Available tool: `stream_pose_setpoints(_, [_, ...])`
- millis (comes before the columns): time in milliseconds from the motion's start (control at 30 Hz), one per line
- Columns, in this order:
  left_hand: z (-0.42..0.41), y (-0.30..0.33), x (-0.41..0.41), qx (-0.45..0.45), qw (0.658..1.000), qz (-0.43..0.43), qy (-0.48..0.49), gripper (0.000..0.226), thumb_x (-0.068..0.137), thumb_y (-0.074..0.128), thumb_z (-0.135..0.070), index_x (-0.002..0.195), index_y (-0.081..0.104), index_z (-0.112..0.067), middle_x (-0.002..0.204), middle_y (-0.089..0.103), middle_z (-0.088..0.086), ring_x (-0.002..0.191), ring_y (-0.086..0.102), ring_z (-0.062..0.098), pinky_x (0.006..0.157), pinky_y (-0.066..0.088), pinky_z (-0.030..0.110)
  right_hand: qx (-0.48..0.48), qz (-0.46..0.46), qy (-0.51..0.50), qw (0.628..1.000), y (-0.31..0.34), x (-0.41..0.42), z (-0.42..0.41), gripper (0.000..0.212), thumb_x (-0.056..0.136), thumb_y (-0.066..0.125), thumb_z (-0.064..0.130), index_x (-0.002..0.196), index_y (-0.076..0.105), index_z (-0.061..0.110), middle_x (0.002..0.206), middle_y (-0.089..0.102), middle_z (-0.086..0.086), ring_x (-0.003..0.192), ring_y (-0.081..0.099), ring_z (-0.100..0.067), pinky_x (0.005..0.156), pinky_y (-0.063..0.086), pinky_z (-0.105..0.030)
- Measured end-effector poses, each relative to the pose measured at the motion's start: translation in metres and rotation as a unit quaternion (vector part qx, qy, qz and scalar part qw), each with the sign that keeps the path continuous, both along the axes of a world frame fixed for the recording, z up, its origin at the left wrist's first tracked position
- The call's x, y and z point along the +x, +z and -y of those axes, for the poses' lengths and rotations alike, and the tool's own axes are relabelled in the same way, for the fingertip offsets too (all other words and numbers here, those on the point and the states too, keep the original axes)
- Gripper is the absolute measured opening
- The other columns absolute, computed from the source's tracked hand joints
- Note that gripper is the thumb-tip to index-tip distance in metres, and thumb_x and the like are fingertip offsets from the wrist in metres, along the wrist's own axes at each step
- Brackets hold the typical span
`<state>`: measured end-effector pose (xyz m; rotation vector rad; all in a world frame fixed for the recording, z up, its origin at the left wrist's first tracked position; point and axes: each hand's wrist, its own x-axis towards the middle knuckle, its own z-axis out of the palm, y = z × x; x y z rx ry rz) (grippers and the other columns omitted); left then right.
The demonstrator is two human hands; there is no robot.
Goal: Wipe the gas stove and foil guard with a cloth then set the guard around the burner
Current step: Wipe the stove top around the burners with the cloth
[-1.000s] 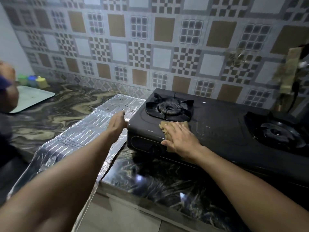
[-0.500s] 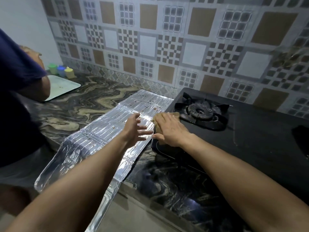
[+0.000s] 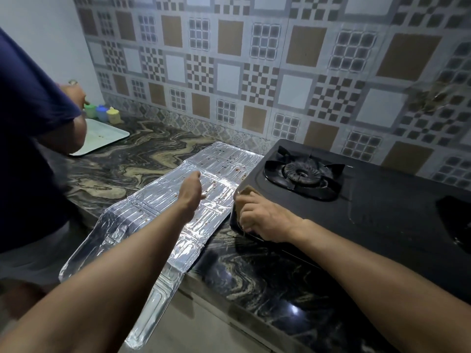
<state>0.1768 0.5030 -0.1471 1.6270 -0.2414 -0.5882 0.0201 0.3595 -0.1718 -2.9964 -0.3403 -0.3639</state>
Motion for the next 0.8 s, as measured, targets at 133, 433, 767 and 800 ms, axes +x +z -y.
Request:
stream_pose_setpoints(133, [-0.001,0.013,-0.024,0.000,1.000,0.019,-0.003,0.052,0.100,0.029,-0.036,0.136,0.044,-0.001,0.136,0.048,0.016,0.105,0.053,0.029,0.084,0.039,0.039,0.203,-0.144,-0.086,0.965,0.024,-0.046,-0.014,0.010,0.081,0.068,0.004,0.088,0.069,0.011,0.091,0.071,0.005,0.094,0.064,-0.005,0.093,0.049,-0.026])
stream_pose_setpoints(433, [0.008,-0.007,-0.058,0.046,0.995,0.089,-0.013,0.030,0.059,0.050,-0.025,0.074,0.063,-0.002,0.079,0.064,0.016,0.076,0.055,0.030,0.069,0.044,0.042,0.487,-0.131,-0.292,0.813,0.057,-0.113,-0.037,0.010,0.077,0.065,0.004,0.082,0.059,0.011,0.066,0.056,-0.004,0.044,0.049,-0.007,0.039,0.037,-0.018])
stream_pose_setpoints(767, [-0.051,0.002,-0.144,-0.067,0.967,-0.147,-0.197,0.029,0.094,0.055,-0.035,0.093,0.066,-0.009,0.079,0.065,0.006,0.072,0.060,0.019,0.066,0.047,0.031,0.791,-0.077,-0.268,0.545,0.050,-0.110,-0.050,0.012,0.082,0.048,0.010,0.075,0.059,0.008,0.077,0.057,-0.014,0.064,0.059,-0.023,0.070,0.051,-0.033])
stream_pose_setpoints(800, [-0.055,0.001,-0.144,-0.073,0.971,-0.137,-0.184,0.017,0.094,0.057,-0.022,0.092,0.067,-0.009,0.077,0.066,0.005,0.069,0.062,0.017,0.064,0.049,0.030,0.796,-0.086,-0.255,0.542,0.050,-0.108,-0.053,0.011,0.080,0.049,0.010,0.079,0.059,0.006,0.079,0.058,-0.016,0.067,0.060,-0.025,0.073,0.053,-0.035])
